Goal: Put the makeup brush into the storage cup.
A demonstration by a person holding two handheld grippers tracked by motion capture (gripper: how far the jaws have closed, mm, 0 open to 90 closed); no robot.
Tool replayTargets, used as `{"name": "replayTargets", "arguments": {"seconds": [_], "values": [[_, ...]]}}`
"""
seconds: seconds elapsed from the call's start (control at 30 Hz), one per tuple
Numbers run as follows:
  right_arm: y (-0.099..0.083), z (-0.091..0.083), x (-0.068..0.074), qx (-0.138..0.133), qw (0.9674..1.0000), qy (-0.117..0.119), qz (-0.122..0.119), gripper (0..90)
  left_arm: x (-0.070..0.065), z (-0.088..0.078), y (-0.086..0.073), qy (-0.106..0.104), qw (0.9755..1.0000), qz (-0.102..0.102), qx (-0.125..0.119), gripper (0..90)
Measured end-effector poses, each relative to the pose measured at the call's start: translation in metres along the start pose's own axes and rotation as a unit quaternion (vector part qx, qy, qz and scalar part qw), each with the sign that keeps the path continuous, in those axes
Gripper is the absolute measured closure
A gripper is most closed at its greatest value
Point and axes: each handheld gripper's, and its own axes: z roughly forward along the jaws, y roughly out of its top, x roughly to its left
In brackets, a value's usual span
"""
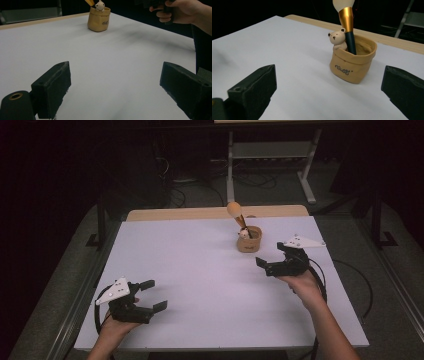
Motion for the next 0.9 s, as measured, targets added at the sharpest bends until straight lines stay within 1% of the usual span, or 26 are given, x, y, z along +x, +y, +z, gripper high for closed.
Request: {"name": "replayTargets", "arguments": {"seconds": [0.17,0.2,0.27,0.3,0.33,0.37,0.4,0.47,0.5,0.77,0.83,0.9], "values": [[-0.002,-0.005,0.002,0.002,1.0000,-0.002,0.000,0.0,0.000,0.001,0.000,0.001,1.0000,-0.001,0.001,9.5],[-0.005,-0.008,0.003,-0.005,1.0000,0.001,0.004,0.0,-0.001,0.001,0.000,0.001,1.0000,-0.001,0.001,9.5],[-0.008,-0.010,0.004,-0.004,1.0000,0.000,0.001,0.0,-0.001,0.001,0.000,0.000,1.0000,-0.002,0.000,9.5],[-0.010,-0.011,0.005,-0.003,1.0000,0.000,0.005,0.0,0.000,0.001,0.000,-0.001,1.0000,-0.001,0.001,9.5],[-0.012,-0.013,0.005,-0.004,1.0000,0.001,0.004,0.0,0.000,0.001,0.000,-0.001,1.0000,0.000,0.002,9.5],[-0.013,-0.014,0.006,0.001,1.0000,0.001,0.006,0.0,0.000,0.001,-0.001,-0.001,1.0000,0.002,0.004,9.5],[-0.014,-0.015,0.007,-0.002,1.0000,0.001,0.002,0.0,0.000,0.001,-0.001,-0.001,1.0000,0.002,0.005,9.5],[-0.017,-0.017,0.008,-0.004,1.0000,0.002,0.005,0.0,0.000,0.001,-0.001,-0.001,1.0000,0.003,0.006,9.6],[-0.018,-0.018,0.008,-0.004,1.0000,0.003,0.002,0.0,0.000,0.001,-0.001,-0.001,1.0000,0.003,0.006,9.6],[-0.027,-0.029,0.013,-0.007,1.0000,0.004,0.001,0.0,-0.001,0.003,-0.001,-0.004,1.0000,-0.004,0.002,9.6],[-0.030,-0.032,0.015,-0.007,1.0000,0.004,0.003,0.0,0.000,0.002,-0.001,-0.003,1.0000,-0.001,0.004,9.6],[-0.032,-0.034,0.016,-0.007,1.0000,0.006,-0.001,0.0,0.000,0.002,-0.001,-0.002,1.0000,0.001,0.004,9.6]]}}
